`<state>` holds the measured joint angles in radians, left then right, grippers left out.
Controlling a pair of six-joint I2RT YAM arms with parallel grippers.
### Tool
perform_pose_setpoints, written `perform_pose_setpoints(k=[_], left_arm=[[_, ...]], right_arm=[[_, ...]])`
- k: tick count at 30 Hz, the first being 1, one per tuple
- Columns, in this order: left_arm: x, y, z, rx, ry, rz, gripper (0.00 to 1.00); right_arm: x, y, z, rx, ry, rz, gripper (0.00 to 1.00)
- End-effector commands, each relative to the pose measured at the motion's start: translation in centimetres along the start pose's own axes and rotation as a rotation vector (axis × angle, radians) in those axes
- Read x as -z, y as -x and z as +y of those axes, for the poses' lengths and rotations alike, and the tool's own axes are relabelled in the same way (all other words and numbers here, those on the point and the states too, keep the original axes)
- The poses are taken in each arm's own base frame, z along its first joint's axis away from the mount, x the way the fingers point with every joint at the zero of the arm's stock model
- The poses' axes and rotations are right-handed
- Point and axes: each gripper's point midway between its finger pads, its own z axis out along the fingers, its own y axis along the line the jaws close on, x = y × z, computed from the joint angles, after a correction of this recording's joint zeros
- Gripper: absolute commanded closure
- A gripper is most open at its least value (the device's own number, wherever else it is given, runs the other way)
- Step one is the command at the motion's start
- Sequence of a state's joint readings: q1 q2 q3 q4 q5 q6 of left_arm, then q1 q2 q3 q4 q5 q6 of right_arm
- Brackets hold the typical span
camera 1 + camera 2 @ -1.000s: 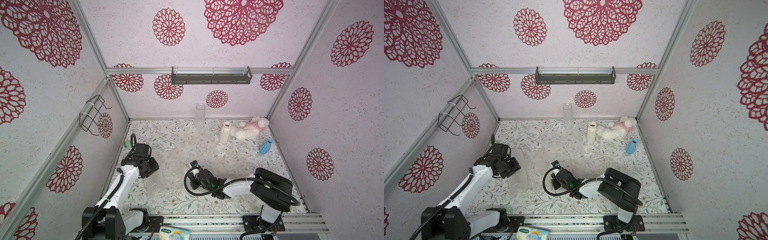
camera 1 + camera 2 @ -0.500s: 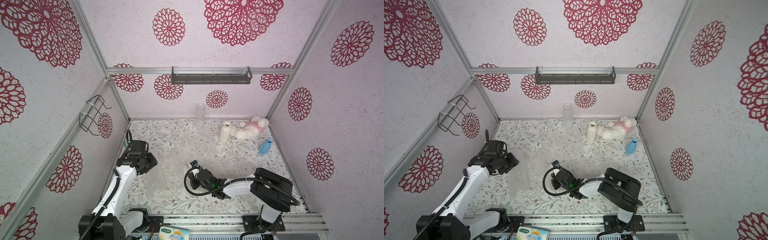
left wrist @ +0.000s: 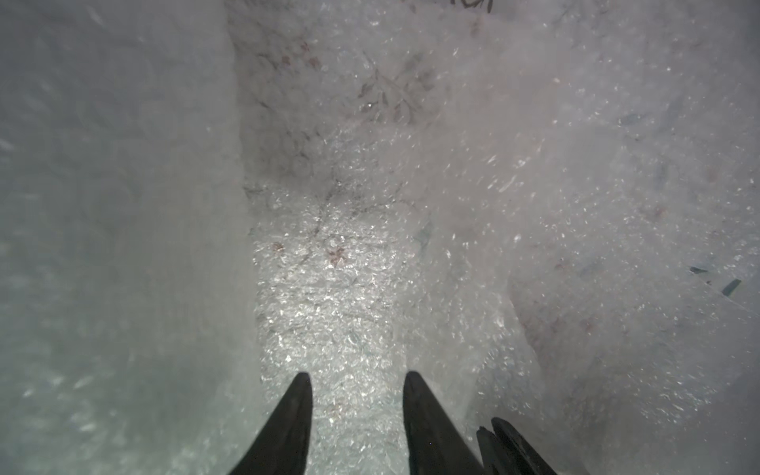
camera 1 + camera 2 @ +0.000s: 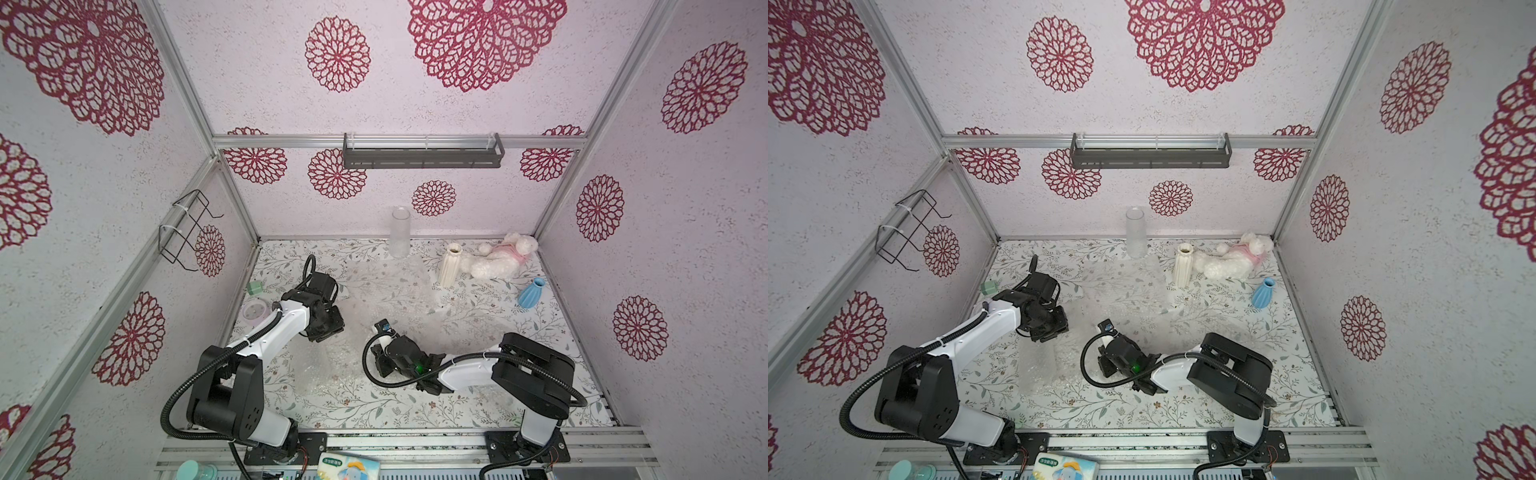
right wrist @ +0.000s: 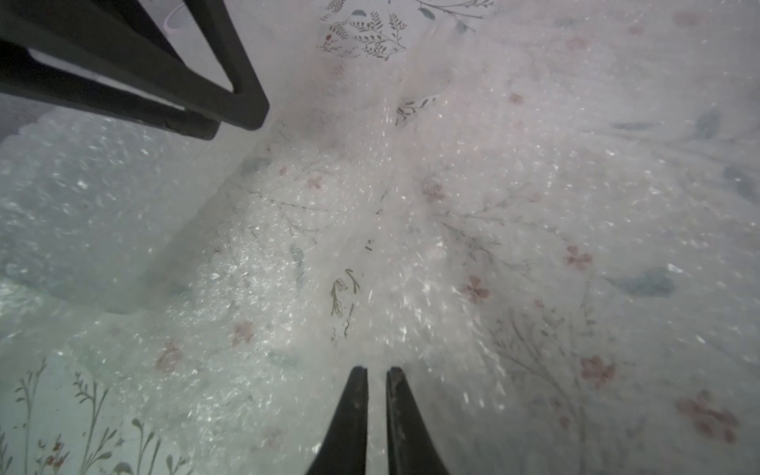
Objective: Unwrap the vase from the bubble wrap
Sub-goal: Unwrap the bubble wrap at the center of the board.
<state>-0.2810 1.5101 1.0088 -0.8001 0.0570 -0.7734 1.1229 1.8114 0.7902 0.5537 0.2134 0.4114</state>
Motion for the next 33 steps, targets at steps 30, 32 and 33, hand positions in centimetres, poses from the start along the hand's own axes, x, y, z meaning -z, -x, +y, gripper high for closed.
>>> perform_pose_setpoints(k=[30, 32, 33], left_arm=[[2.5, 0.1, 5.5, 0.229, -0.061, -0.066, 0.59], [2.6, 0.2, 5.5, 0.229, -0.066, -0.071, 0.59], [2.6, 0.2, 5.5, 0.229, -0.069, -0.07, 0.59]], right_arm=[[1.0, -0.4, -6.5, -0.159, -0.141, 0.126, 0.77], [1.7, 1.3, -5.4, -0.147, -0.118, 0.084, 0.72], [2.0, 2.1, -4.9, -0.137, -0.112, 0.069, 0.69]])
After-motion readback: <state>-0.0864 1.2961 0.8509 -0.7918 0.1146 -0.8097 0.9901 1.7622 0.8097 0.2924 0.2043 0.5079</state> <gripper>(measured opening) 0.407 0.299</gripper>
